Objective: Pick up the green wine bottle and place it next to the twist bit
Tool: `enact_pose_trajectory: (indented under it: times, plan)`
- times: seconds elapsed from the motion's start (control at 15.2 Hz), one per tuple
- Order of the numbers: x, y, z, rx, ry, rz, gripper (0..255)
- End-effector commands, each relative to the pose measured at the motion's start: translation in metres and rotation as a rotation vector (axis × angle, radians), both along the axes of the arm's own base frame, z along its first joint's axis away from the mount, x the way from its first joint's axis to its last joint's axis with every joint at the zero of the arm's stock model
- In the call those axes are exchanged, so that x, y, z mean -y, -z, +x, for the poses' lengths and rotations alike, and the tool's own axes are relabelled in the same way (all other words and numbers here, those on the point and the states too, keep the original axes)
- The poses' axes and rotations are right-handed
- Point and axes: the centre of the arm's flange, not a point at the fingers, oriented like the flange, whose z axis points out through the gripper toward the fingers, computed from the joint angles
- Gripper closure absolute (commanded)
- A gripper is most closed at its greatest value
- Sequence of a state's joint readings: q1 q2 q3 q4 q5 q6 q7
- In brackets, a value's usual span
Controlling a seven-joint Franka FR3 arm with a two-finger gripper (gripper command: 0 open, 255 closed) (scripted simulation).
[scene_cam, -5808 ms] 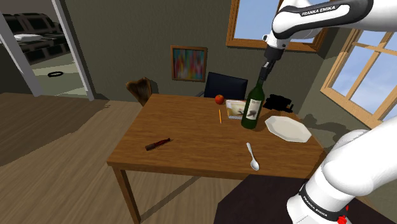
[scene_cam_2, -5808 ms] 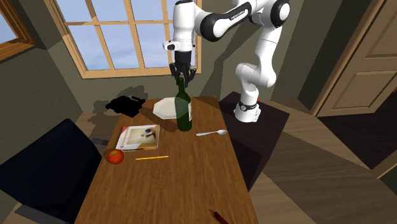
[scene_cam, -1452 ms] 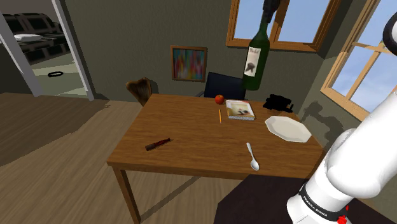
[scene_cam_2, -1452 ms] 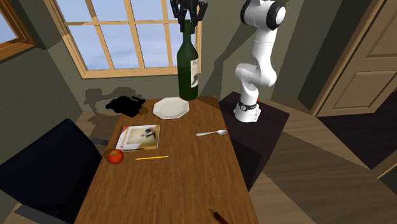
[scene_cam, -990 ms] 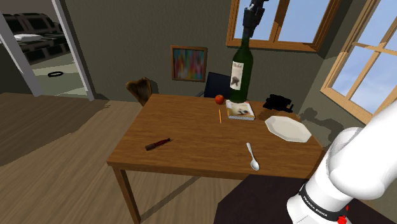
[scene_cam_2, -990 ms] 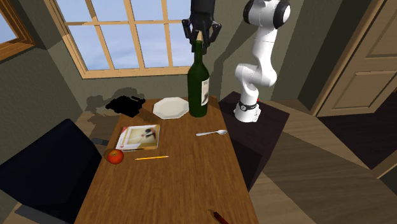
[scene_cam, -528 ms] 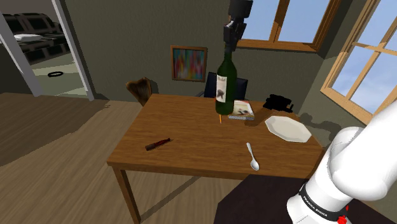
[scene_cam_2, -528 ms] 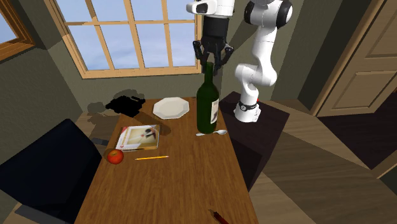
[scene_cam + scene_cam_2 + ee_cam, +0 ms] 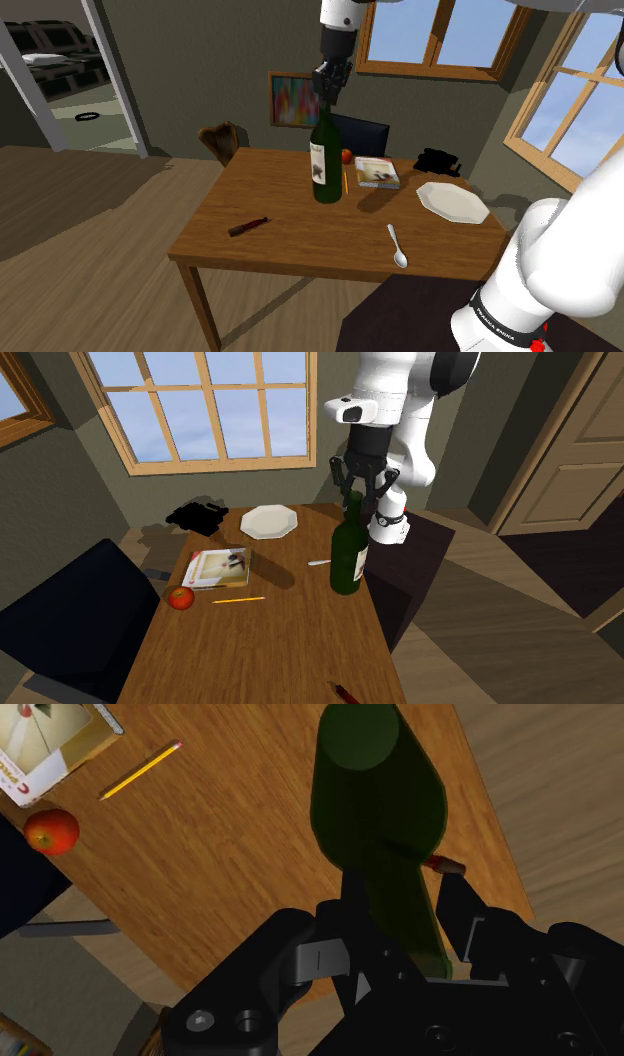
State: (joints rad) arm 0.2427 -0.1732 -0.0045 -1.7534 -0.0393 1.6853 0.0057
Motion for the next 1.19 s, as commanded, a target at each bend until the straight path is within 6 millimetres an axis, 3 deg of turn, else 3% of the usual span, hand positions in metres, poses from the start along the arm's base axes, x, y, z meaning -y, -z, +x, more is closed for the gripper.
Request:
enact_pose_trajectory:
  times: [0.0, 0.59, 1.12]
  plan:
    - [-0.018, 0.016, 0.008, 0.001, 0.001, 0.001, 255]
    - [-0.11, 0.082, 0.035, 0.001, 0.001, 0.001, 255]
    - [-0.11, 0.124, 0.035, 0.001, 0.001, 0.001, 255]
